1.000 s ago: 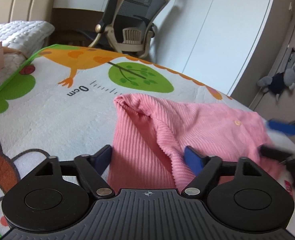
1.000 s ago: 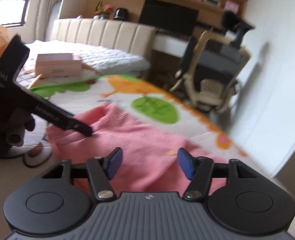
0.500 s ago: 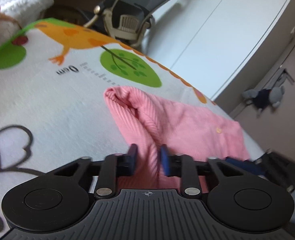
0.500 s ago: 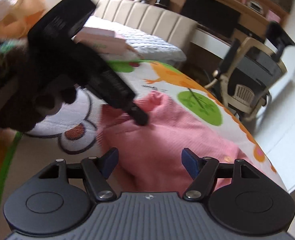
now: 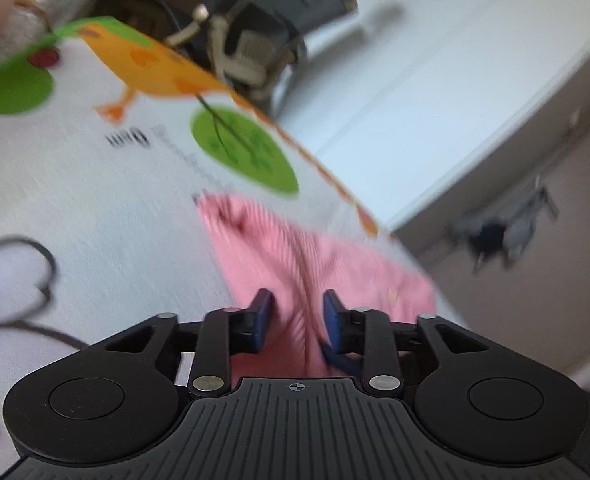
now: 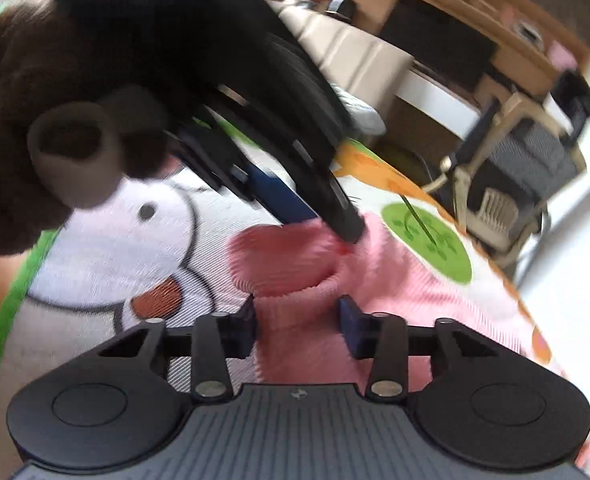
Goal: Fold clothes
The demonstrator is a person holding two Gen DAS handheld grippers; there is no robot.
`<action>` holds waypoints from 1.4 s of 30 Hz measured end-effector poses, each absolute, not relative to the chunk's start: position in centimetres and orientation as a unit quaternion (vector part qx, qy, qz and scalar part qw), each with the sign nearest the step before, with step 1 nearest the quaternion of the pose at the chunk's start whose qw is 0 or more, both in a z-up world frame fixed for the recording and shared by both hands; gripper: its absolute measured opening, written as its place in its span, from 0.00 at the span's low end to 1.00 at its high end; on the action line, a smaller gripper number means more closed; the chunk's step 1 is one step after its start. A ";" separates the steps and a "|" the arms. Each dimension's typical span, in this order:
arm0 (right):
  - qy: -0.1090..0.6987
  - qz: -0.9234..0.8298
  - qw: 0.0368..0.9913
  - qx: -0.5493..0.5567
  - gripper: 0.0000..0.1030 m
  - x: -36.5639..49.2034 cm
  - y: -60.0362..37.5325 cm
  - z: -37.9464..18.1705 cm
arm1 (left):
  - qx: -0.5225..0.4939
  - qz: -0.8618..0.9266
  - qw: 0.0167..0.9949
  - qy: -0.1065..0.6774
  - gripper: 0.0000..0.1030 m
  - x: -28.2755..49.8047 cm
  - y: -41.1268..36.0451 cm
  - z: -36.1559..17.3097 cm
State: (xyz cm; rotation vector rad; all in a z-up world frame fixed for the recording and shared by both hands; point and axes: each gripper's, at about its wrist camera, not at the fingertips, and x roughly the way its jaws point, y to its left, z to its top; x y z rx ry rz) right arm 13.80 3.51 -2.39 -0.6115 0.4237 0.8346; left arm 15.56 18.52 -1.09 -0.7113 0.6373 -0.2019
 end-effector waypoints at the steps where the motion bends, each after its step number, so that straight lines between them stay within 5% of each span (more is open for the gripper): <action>1: 0.210 0.393 0.853 -0.273 0.29 14.2 3.0 -2.0 | -0.348 -0.087 0.885 0.297 0.52 15.4 19.3 -0.8; 6: 0.228 0.389 0.863 -0.230 0.26 15.2 1.4 -1.0 | -0.386 -0.088 0.864 0.309 0.71 15.9 20.9 -1.4; 9: 0.222 0.400 0.856 -0.242 0.26 14.6 1.5 -1.1 | -0.389 -0.111 0.849 0.339 0.71 16.8 19.2 -2.6; 11: 0.210 0.409 0.849 -0.260 0.36 13.4 1.6 -1.2 | -0.378 -0.116 0.848 0.354 0.61 17.3 17.9 -3.2; 13: 0.184 0.406 0.848 -0.287 0.70 11.8 1.4 -1.1 | -0.379 -0.122 0.844 0.359 0.39 17.5 17.3 -3.5; 15: 0.163 0.398 0.845 -0.318 0.74 10.6 1.7 -1.5 | -0.401 -0.128 0.834 0.355 0.21 17.6 17.6 -3.5; 20: 0.127 0.358 0.836 -0.396 0.77 10.2 4.1 -3.6 | -0.441 -0.146 0.817 0.343 0.20 17.7 18.0 -2.5; 22: 0.119 0.351 0.835 -0.407 0.74 11.0 5.1 -4.4 | -0.443 -0.153 0.815 0.341 0.20 17.8 17.8 -1.9; 23: 0.118 0.352 0.840 -0.397 0.61 11.6 5.0 -4.2 | -0.440 -0.155 0.818 0.338 0.22 17.7 17.6 -1.5; 24: 0.119 0.347 0.850 -0.378 0.33 12.0 4.2 -3.5 | -0.436 -0.157 0.821 0.333 0.31 17.7 17.5 -0.9; 25: 0.119 0.342 0.861 -0.358 0.22 12.5 3.3 -2.8 | -0.430 -0.159 0.829 0.320 0.35 17.4 17.5 0.0; 30: 0.119 0.314 0.905 -0.260 0.14 14.8 -1.0 0.6 | -0.426 -0.172 0.864 0.207 0.69 15.5 18.3 5.9; 33: 0.117 0.291 0.928 -0.199 0.13 16.0 -3.9 2.7 | -0.398 -0.151 0.888 0.172 0.80 15.3 17.6 8.6; 37: 0.151 0.208 0.960 -0.112 0.13 18.1 -12.7 4.2 | -0.375 -0.150 0.895 0.190 0.89 17.0 15.2 8.7; 42: 0.267 0.130 0.954 -0.037 0.13 21.2 -20.6 -0.3 | -0.363 -0.159 0.871 0.289 0.90 20.9 10.1 3.3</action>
